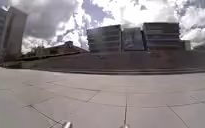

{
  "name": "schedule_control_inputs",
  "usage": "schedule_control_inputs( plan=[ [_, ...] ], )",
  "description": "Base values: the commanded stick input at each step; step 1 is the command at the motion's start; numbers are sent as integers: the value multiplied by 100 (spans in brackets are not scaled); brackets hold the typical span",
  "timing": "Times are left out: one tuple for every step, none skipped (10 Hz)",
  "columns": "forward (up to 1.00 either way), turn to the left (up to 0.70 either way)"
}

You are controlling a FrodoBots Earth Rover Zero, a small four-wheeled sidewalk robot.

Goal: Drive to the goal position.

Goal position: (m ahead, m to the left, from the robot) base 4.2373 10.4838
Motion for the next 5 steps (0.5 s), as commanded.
schedule_control_inputs(
  plan=[
    [70, 0],
    [70, 0],
    [70, 0],
    [70, 0],
    [70, 0]
  ],
)
